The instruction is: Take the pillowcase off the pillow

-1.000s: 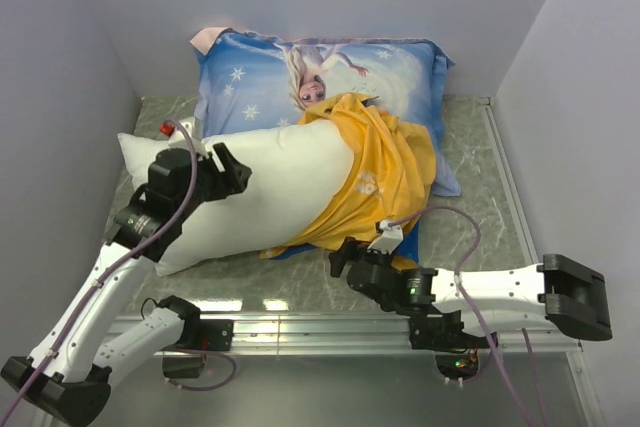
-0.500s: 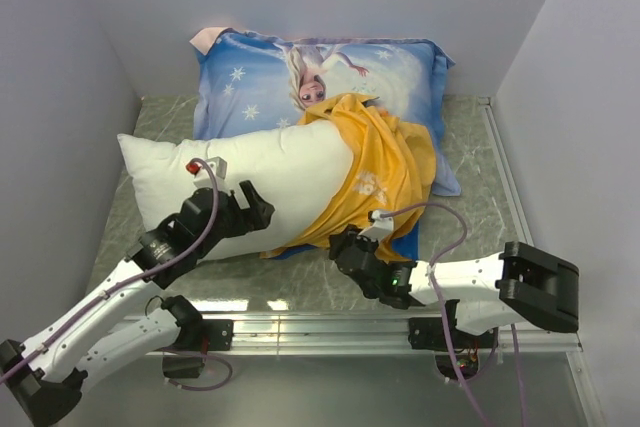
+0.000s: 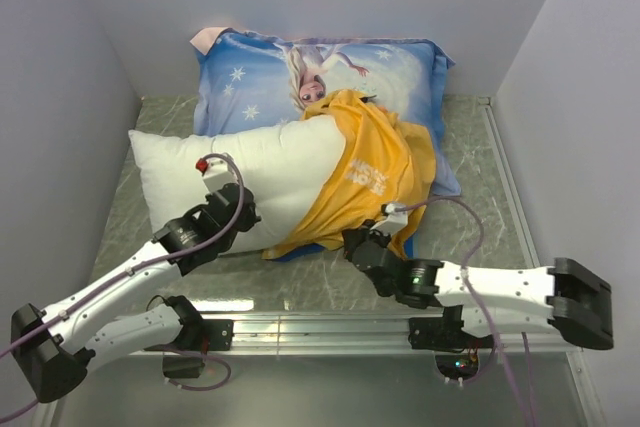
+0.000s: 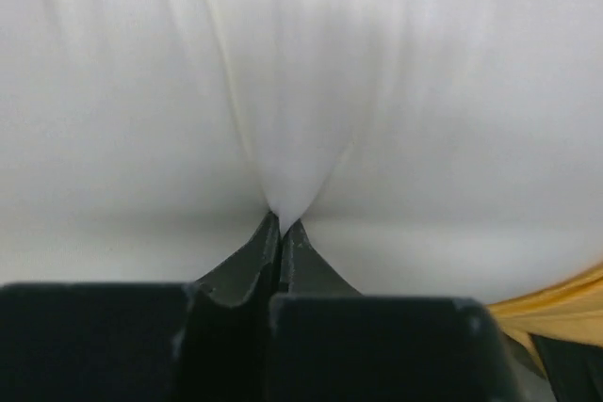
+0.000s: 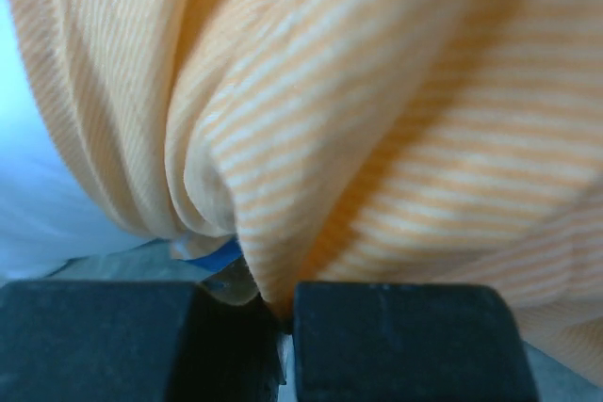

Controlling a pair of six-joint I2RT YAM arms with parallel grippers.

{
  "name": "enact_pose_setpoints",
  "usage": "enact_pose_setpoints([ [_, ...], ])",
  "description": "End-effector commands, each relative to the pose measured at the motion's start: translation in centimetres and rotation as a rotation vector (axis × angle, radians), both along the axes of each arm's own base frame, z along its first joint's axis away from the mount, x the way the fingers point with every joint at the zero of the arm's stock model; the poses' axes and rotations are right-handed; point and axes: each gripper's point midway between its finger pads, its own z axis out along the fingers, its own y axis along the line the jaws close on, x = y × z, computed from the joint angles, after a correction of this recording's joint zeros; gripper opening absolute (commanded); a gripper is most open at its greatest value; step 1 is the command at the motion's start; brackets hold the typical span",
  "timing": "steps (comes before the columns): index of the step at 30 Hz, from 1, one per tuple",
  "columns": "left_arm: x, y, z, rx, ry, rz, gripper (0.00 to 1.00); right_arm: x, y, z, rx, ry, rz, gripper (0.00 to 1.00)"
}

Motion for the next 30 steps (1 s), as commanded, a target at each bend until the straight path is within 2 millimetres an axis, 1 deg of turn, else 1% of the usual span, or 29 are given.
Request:
enact_pose_setpoints([
  [1, 0.2, 1.7, 2.3, 0.075, -0.033, 0.038, 0.01, 0.8, -2.0, 6.4, 0.096, -0.087, -0.085, 0.0],
  [2, 0.5, 2.0, 4.0, 0.064, -0.065, 0.054, 0.0, 0.6, -2.9, 8.2, 0.142, -0.102, -0.095, 0.0],
  [3, 0.5, 2.4, 4.9, 0.066, -0.084, 0.06, 0.01, 0.5, -3.4, 9.7, 0.166, -0.111, -0.102, 0.0],
  [4, 0.6, 3.1, 5.6, 0.069, -0.094, 0.078, 0.0, 0.3, -4.6, 10.0, 0.131, -0.111, -0.114, 0.0],
  [5, 0.6, 3.7, 7.0, 0.061, -0.11, 0.091, 0.01, 0.2, -5.7, 11.6, 0.161, -0.126, -0.126, 0.0],
  [6, 0.6, 4.0, 7.6, 0.067, -0.12, 0.096, 0.0, 0.2, -6.4, 13.4, 0.181, -0.138, -0.144, 0.0],
  [7, 0.8, 4.8, 8.2, 0.067, -0.131, 0.12, 0.01, 0.3, -8.2, 13.3, 0.13, -0.132, -0.18, 0.0],
  [8, 0.7, 5.6, 9.4, 0.067, -0.148, 0.144, 0.0, 0.2, -9.5, 14.7, 0.155, -0.149, -0.199, 0.0],
  [9, 0.8, 6.3, 9.9, 0.071, -0.157, 0.165, 0.01, 0.1, -10.7, 15.7, 0.139, -0.159, -0.214, 0.0],
  [10, 0.9, 6.7, 10.7, 0.064, -0.171, 0.174, 0.01, 0.0, -12.0, 16.9, 0.164, -0.176, -0.236, 0.0],
  [11, 0.9, 7.0, 11.2, 0.056, -0.184, 0.182, 0.01, 0.4, -13.5, 17.6, 0.167, -0.187, -0.277, 0.0],
  [12, 1.0, 7.6, 11.5, 0.056, -0.187, 0.198, 0.01, 0.3, -14.8, 18.9, 0.157, -0.201, -0.296, 0.0],
  [13, 1.1, 7.9, 11.6, 0.055, -0.191, 0.204, 0.0, 0.2, -16.0, 19.8, 0.164, -0.213, -0.317, 0.0],
  [14, 1.1, 8.2, 11.7, 0.055, -0.193, 0.21, 0.01, 0.3, -17.8, 22.0, 0.192, -0.238, -0.368, 0.0],
  [15, 1.3, 8.7, 11.7, 0.05, -0.192, 0.224, 0.01, 0.1, -18.7, 22.9, 0.168, -0.253, -0.376, 0.0],
  [17, 1.4, 8.9, 11.3, 0.045, -0.188, 0.221, 0.01, 0.0, -20.2, 25.2, 0.171, -0.289, -0.41, 0.0],
  [18, 1.6, 9.0, 11.3, 0.04, -0.189, 0.226, 0.0, -0.5, -21.6, 27.6, 0.181, -0.327, -0.438, 0.0],
  [19, 1.6, 9.0, 11.2, 0.039, -0.188, 0.222, 0.0, -0.6, -22.2, 28.7, 0.177, -0.341, -0.453, 0.0],
  [20, 1.5, 9.1, 10.8, 0.049, -0.182, 0.221, 0.01, -0.9, -22.9, 31.0, 0.198, -0.369, -0.476, 0.0],
  [21, 1.6, 9.2, 10.6, 0.051, -0.181, 0.223, 0.01, -1.1, -23.9, 32.0, 0.177, -0.386, -0.508, 0.0],
  [22, 1.6, 9.2, 10.5, 0.049, -0.178, 0.215, 0.0, -1.3, -24.4, 33.0, 0.181, -0.399, -0.525, 0.0],
  [23, 1.5, 9.1, 10.2, 0.053, -0.175, 0.205, 0.0, -1.7, -25.1, 35.0, 0.205, -0.425, -0.541, 0.0],
  [25, 1.4, 9.1, 9.5, 0.05, -0.167, 0.202, 0.0, -1.9, -25.8, 36.9, 0.198, -0.455, -0.562, 0.0],
  [26, 1.3, 8.9, 9.4, 0.039, -0.163, 0.189, 0.0, -2.5, -26.5, 38.6, 0.226, -0.48, -0.567, 0.0],
  [28, 1.3, 8.5, 9.1, 0.024, -0.158, 0.172, 0.0, -2.6, -26.8, 40.1, 0.211, -0.497, -0.569, 0.0],
  [29, 1.3, 7.9, 8.6, 0.002, -0.151, 0.151, 0.0, -2.6, -26.7, 41.4, 0.211, -0.505, -0.569, 0.0],
  [30, 1.4, 7.6, 8.4, -0.009, -0.147, 0.143, 0.01, -2.5, -26.6, 41.8, 0.189, -0.508, -0.564, 0.0],
])
